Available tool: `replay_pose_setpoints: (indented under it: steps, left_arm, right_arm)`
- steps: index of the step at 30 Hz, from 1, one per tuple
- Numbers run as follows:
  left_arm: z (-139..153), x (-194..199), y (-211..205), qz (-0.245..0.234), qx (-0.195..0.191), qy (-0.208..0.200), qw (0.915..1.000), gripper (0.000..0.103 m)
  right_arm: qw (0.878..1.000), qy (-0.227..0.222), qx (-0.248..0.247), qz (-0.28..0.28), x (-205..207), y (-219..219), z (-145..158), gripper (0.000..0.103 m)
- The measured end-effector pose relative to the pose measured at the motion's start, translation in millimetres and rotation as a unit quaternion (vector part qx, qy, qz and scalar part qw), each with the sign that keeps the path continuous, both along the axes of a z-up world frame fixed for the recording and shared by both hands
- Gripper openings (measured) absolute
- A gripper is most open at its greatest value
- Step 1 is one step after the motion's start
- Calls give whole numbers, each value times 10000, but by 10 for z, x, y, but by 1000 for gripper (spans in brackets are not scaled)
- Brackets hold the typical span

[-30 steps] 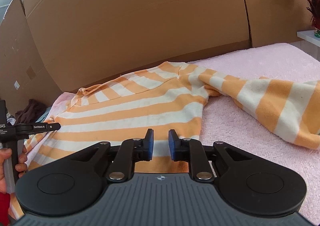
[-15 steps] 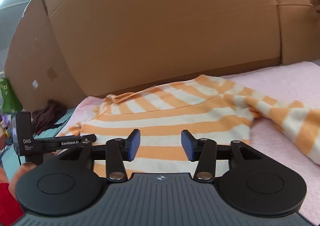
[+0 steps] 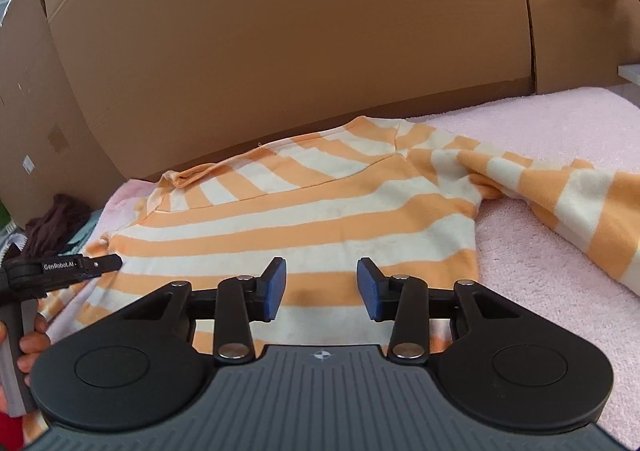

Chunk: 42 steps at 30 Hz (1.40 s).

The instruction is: Fold clothes

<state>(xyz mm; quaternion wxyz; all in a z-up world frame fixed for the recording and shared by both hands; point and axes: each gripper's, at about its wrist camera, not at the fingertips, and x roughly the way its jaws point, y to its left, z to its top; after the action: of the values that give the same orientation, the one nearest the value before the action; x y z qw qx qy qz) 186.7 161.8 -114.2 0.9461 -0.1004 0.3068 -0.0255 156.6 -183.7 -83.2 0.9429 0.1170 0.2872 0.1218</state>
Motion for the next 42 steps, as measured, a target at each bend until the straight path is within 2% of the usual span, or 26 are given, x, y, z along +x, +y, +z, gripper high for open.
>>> replay_pose_setpoints:
  steps: [2, 4, 7, 9, 10, 11, 13, 17, 19, 20, 22, 26, 29, 33, 34, 35, 37, 39, 40, 42]
  left_arm:
    - [5, 41, -14, 50, 262, 6, 9996, 16]
    - [-2, 49, 16, 165, 302, -4, 9994, 17]
    - [-16, 11, 38, 364, 281, -38, 9989, 18]
    - [-11, -17, -48, 531, 556, -66, 9970, 20]
    - [-5, -22, -106, 581, 755, -75, 9954, 21]
    - [-2, -19, -156, 628, 940, -68, 9936, 26]
    - [0, -6, -194, 690, 1139, -42, 9911, 31]
    - [4, -7, -143, 731, 1047, -45, 9918, 34]
    - [6, -12, -135, 732, 1012, -61, 9921, 35]
    - [5, -13, -148, 728, 1036, -66, 9919, 37]
    - [4, -17, -173, 725, 1087, -79, 9914, 38]
    - [7, -24, -191, 739, 1143, -111, 9906, 41]
    - [10, -27, -178, 749, 1097, -122, 9911, 42]
    - [15, -28, -171, 755, 1063, -140, 9914, 43]
    - [22, -41, -171, 761, 1057, -187, 9913, 43]
    - [32, -65, -170, 770, 1044, -265, 9912, 43]
    - [61, -129, -175, 796, 1041, -471, 9903, 43]
    - [123, -236, -222, 820, 1199, -796, 9862, 42]
    - [180, -255, -281, 732, 1362, -888, 9840, 39]
    - [314, -238, -403, 447, 1600, -976, 9813, 40]
  right_arm:
    - [9996, -16, -291, 54, 9, 90, 8, 49]
    - [9994, -16, -319, 136, 19, 100, 6, 57]
    - [9996, -7, -212, 187, 28, 68, -1, 57]
    - [9997, -2, -135, 180, 28, 46, -2, 57]
    - [9998, -8, -150, 123, 23, 44, 2, 55]
    - [9998, -16, -171, 53, 17, 41, 5, 47]
    - [9993, 0, 10, -382, 6, -81, 10, 39]
    - [9916, 26, 645, -1118, -31, -511, 3, 37]
    - [9900, -10, 612, -1268, -33, -623, 82, 42]
    - [9904, -91, 614, -1232, -20, -653, 149, 42]
    - [9941, -198, 691, -810, 85, -626, 297, 42]
    - [9994, -140, 255, 193, 475, -198, 473, 41]
    - [9975, -14, -283, 655, 871, 154, 412, 40]
    - [9982, 395, -361, 258, 1424, 232, 171, 40]
    - [9981, 390, -472, 102, 1529, 216, 123, 31]
    - [9972, 275, -697, -75, 1610, 190, 100, 25]
    - [9869, 20, -1441, -727, 1718, 143, 69, 25]
    - [9905, -48, -989, -959, 1736, -67, 60, 28]
    - [9921, -70, -685, -1045, 1739, -183, 56, 30]
    - [9947, -37, -7, -1026, 1719, -376, 25, 30]
